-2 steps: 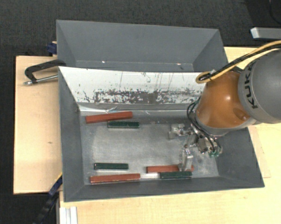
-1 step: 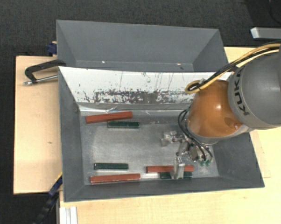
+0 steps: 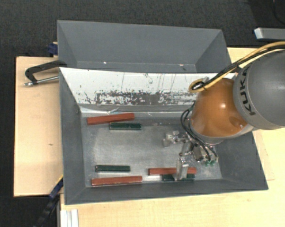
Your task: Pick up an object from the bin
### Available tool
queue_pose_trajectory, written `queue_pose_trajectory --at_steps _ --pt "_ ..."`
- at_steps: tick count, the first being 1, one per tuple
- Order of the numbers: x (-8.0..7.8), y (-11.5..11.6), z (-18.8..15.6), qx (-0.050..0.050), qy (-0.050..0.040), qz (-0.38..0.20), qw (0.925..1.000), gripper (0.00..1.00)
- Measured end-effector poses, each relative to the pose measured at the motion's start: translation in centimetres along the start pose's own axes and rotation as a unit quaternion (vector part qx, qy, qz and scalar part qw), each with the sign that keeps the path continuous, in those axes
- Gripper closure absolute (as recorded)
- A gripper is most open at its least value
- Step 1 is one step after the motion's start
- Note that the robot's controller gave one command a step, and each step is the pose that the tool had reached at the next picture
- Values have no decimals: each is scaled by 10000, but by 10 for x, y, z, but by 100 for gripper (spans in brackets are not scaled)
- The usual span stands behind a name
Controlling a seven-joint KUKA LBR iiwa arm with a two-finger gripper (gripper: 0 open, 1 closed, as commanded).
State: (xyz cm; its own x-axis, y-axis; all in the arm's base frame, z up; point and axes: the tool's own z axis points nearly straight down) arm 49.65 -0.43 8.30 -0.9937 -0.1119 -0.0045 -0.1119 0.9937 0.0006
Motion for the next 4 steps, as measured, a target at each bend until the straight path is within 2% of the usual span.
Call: queue_pose_trajectory --at_steps 1,2,3,4 --pt "-8 25 11 0 -6 769 9970 100" --pt "-8 26 12 0 9 767 9971 0" --pt "-8 26 12 1 10 767 9971 0" --pt "-2 22 13 -7 17 -2382 9712 100"
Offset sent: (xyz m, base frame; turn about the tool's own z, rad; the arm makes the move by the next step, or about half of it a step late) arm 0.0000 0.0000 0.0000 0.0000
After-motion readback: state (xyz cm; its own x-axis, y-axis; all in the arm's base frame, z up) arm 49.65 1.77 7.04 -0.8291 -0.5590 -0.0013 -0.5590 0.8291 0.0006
